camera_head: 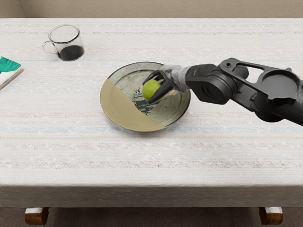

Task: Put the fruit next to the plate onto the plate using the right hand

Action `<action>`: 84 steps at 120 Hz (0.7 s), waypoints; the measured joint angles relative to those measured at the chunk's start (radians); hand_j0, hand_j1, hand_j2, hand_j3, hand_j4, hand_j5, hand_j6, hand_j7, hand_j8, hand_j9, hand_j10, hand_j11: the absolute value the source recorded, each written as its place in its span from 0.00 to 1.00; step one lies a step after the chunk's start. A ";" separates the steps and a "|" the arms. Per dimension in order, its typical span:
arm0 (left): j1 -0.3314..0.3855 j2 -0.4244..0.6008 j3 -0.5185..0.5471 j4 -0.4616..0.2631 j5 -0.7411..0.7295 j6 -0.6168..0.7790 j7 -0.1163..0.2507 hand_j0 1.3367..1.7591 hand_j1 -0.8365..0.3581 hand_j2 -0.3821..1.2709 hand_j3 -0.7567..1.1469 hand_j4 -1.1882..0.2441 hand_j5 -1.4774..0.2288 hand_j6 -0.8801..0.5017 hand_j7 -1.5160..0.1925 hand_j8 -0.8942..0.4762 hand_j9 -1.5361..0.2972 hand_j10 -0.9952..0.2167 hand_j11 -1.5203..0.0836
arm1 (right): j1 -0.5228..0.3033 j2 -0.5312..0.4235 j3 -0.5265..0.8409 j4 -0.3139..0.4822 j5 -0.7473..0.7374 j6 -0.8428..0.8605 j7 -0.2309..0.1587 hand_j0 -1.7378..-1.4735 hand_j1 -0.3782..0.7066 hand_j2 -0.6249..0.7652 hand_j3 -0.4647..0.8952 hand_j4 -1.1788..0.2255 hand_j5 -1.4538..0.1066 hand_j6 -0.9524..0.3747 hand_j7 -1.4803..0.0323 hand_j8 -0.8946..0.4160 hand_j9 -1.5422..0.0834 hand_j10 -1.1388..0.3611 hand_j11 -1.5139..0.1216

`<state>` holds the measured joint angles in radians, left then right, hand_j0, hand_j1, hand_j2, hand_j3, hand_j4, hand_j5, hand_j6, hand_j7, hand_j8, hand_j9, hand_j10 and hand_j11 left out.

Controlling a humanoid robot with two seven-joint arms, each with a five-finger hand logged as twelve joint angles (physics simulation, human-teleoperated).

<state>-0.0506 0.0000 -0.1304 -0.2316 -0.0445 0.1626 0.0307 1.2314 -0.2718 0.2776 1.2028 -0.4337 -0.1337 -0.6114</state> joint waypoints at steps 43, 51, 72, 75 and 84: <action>0.000 0.000 0.000 0.000 0.000 0.000 0.000 0.76 0.99 0.23 0.40 0.83 0.87 0.64 0.89 0.65 0.84 0.82 0.95 | 0.001 -0.024 0.019 0.021 -0.001 -0.041 0.000 0.31 0.20 0.45 0.34 0.72 0.75 0.63 0.80 0.59 0.77 0.65 0.75; 0.000 0.000 0.000 0.000 0.000 0.000 0.000 0.76 0.99 0.23 0.40 0.83 0.87 0.64 0.89 0.65 0.84 0.82 0.95 | -0.018 -0.081 0.092 0.065 0.004 0.004 0.001 0.31 0.16 0.45 0.34 0.75 0.80 0.65 0.84 0.61 0.82 0.68 0.80; 0.000 0.000 0.000 0.000 0.000 0.000 0.000 0.76 0.99 0.23 0.40 0.83 0.87 0.64 0.89 0.65 0.84 0.82 0.95 | -0.170 -0.335 0.346 0.121 0.125 0.371 0.001 0.31 0.10 0.45 0.34 0.79 0.86 0.68 0.91 0.64 0.88 0.71 0.86; -0.001 0.000 0.000 0.000 0.000 0.000 0.000 0.76 0.99 0.23 0.40 0.83 0.87 0.64 0.89 0.65 0.84 0.82 0.95 | -0.184 -0.382 0.361 0.122 0.154 0.424 0.001 0.30 0.09 0.45 0.34 0.79 0.87 0.68 0.91 0.64 0.89 0.72 0.87; 0.001 0.000 0.001 0.000 0.000 0.000 0.000 0.76 0.99 0.23 0.40 0.83 0.87 0.64 0.89 0.65 0.84 0.82 0.95 | -0.220 -0.515 0.389 0.109 0.239 0.577 0.001 0.30 0.08 0.45 0.34 0.80 0.88 0.69 0.93 0.65 0.90 0.73 0.88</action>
<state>-0.0500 0.0000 -0.1299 -0.2316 -0.0444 0.1626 0.0307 1.0112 -0.7870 0.6670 1.3119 -0.1949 0.4430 -0.6109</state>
